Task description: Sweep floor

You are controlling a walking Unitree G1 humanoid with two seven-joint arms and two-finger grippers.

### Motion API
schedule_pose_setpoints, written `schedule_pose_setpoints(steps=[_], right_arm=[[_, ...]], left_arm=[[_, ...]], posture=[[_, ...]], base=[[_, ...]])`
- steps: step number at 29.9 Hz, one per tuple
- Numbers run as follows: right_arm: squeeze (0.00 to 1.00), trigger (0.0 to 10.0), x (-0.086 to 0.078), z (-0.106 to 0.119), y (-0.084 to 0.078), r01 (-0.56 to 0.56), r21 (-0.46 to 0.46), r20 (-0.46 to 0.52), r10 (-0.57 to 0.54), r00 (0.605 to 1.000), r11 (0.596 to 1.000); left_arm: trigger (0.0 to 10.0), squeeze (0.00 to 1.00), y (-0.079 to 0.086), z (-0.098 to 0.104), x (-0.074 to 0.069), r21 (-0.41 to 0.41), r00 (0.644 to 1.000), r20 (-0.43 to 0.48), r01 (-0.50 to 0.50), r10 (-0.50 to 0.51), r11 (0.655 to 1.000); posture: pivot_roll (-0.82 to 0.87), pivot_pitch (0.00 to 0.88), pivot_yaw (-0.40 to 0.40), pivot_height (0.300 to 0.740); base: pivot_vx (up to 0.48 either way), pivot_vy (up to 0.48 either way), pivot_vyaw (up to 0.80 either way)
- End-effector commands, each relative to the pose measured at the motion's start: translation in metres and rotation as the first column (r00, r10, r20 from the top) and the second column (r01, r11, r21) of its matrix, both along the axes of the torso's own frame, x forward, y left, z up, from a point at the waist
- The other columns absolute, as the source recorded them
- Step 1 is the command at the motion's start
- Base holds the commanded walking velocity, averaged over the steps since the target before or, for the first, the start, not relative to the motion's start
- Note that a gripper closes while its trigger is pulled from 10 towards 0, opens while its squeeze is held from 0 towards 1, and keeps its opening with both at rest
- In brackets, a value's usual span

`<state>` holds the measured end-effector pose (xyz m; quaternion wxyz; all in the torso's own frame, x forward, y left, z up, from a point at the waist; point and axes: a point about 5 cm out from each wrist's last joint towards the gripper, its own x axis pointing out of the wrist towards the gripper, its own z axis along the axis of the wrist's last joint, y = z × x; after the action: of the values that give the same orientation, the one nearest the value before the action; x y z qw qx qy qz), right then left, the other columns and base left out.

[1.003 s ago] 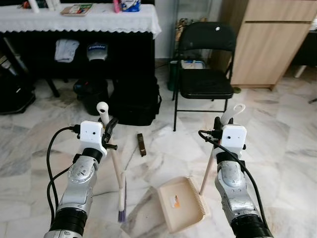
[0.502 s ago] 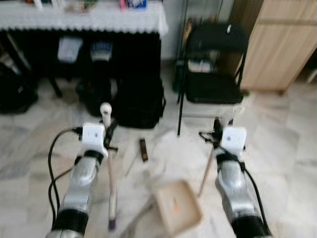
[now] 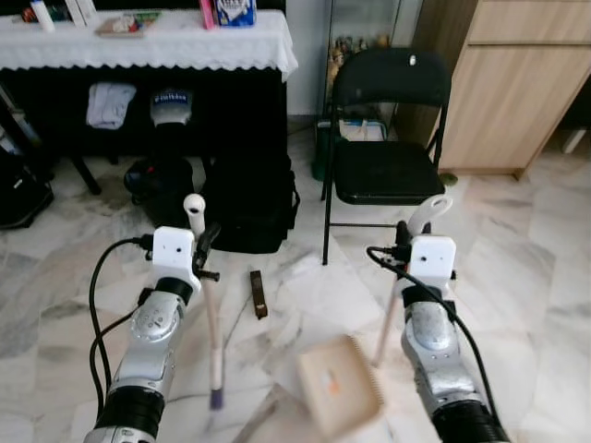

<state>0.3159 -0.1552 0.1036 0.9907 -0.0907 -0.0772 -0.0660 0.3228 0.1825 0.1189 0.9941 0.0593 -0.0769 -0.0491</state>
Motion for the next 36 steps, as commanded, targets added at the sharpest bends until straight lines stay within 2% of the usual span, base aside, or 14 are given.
schedule_pose_setpoints(steps=[1, 28, 36], right_arm=[[0.0, 10.0, 0.0028, 0.0099, 0.01, -0.028, 0.019, 0.046, 0.027, 0.999, 0.999], [0.0, 10.0, 0.0032, 0.0095, 0.0096, -0.027, 0.026, 0.047, 0.026, 0.999, 0.999], [0.0, 10.0, 0.0028, 0.0103, 0.0077, -0.019, 0.031, 0.05, 0.018, 0.999, 0.999]], left_arm=[[10.0, 0.0, 0.0045, 0.0059, 0.0007, 0.004, 1.0, 0.028, -0.009, 0.009, 1.0], [10.0, 0.0, 0.0029, 0.006, 0.0021, 0.004, 1.0, 0.031, -0.005, 0.005, 1.0], [10.0, 0.0, 0.0008, 0.0077, 0.0029, 0.005, 0.999, 0.034, 0.002, -0.002, 1.0]], posture=[[-0.07, 0.038, 0.012, 0.74], [-0.07, 0.028, 0.012, 0.74], [-0.05, 0.052, 0.021, 0.74]], base=[[0.304, 0.0, 0.0], [0.299, 0.0, 0.0], [0.3, 0.0, 0.0]])
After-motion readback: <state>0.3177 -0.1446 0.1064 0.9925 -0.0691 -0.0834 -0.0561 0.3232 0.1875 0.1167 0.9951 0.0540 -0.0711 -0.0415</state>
